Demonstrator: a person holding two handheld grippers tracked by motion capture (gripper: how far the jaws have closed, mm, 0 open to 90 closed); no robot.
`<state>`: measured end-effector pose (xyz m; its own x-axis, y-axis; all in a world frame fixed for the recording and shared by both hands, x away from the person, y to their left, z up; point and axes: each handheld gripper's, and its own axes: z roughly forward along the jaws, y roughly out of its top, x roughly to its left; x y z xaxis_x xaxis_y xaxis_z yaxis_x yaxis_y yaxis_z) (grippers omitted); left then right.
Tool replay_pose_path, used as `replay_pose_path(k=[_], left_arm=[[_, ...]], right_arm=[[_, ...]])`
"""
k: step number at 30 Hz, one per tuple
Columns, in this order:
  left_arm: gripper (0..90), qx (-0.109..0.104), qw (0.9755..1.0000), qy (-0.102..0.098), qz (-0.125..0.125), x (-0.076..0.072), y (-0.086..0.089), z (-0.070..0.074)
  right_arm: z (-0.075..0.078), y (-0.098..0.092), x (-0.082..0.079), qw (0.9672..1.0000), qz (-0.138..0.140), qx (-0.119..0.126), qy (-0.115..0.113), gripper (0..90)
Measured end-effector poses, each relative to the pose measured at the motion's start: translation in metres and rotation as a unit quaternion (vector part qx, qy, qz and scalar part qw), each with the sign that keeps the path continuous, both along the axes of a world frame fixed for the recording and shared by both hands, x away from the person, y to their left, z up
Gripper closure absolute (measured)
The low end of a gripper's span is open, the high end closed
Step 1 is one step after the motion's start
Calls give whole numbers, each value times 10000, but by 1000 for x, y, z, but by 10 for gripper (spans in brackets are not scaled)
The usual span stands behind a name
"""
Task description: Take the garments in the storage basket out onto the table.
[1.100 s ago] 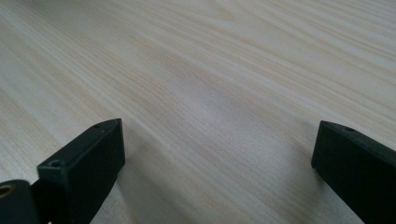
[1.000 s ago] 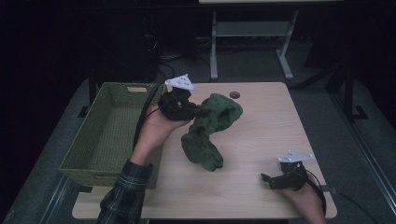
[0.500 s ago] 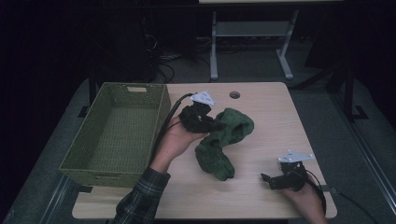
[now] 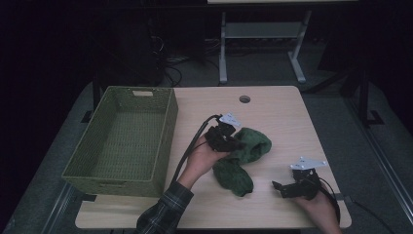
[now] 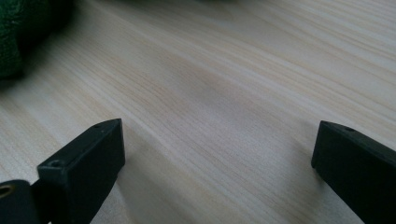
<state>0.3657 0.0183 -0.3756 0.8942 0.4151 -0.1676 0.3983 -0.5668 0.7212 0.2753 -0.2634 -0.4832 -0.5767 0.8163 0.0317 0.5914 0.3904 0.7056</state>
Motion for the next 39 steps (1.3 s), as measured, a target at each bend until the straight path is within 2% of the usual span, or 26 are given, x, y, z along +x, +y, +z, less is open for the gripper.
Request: replay_pose_path(k=[5,12,14,16,18,21,23,26,32,39], left_arm=[[867,236,9997,33,-59,3,-9,-20],[855,343,9993,129,-78,5,-17,-41],[801,356,9993,109,-75,5,-18,-44],[706,367,9992,93,-141,5,-17,-44],[599,372,9992,34,-107,3,-15,-41],[492,248,9997,15,-68,1,-12,-36],[453,199,9997,-86,-105,0,-8,-30],[437,112,9999,-91,-79,-3,-3,-23],[432,123,9997,-163,-106,-13,9,-14],[432,109,9996,-247,-46,-29,33,-14]], right_arm=[[0,0,0,10000,0,-1,2,24],[0,0,0,10000,-4,3,3,24],[0,0,0,10000,-5,4,2,24],[0,0,0,10000,-3,4,1,24],[0,0,0,10000,-5,3,1,24],[0,0,0,10000,0,-3,0,24],[0,0,0,10000,2,-4,-1,24],[0,0,0,10000,-1,-2,1,24],[0,0,0,10000,-3,-1,3,24],[0,0,0,10000,-3,-1,0,24]])
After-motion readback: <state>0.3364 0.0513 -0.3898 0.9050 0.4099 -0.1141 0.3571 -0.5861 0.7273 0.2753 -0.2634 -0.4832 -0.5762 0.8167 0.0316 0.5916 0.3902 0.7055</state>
